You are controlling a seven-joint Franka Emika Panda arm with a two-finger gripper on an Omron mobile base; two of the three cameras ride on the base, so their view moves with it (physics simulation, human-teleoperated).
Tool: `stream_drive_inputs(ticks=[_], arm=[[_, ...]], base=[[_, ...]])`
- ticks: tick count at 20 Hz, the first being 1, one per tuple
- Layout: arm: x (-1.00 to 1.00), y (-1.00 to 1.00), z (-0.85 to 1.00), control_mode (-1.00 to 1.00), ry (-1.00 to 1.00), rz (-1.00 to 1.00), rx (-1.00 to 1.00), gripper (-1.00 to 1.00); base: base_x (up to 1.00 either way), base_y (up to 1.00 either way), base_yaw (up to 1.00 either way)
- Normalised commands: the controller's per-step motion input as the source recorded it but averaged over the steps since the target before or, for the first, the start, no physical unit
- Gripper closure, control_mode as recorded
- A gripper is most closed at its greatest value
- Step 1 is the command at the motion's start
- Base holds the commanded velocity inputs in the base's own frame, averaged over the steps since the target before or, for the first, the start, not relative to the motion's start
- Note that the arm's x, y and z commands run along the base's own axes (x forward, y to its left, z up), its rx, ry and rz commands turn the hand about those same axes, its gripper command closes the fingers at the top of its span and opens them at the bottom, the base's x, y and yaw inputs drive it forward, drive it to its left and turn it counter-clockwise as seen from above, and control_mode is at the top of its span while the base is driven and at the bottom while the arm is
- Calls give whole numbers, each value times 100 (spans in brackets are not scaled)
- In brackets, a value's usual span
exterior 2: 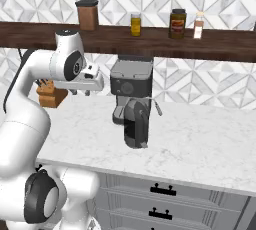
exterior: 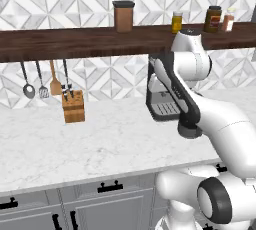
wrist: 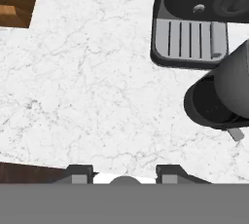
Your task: Navigate to the toaster.
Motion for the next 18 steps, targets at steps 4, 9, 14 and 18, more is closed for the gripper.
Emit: stream_drive_inputs(ticks=[4,9,14,18], arm=[[0,0,0,100,0,0,0,-100],[0,0,0,100,0,0,0,-100],[0,0,0,100,0,0,0,-100],[0,0,0,100,0,0,0,-100]], base=[[-2,0,0],[-88,0,0],[-100,0,3],[-70,0,8]])
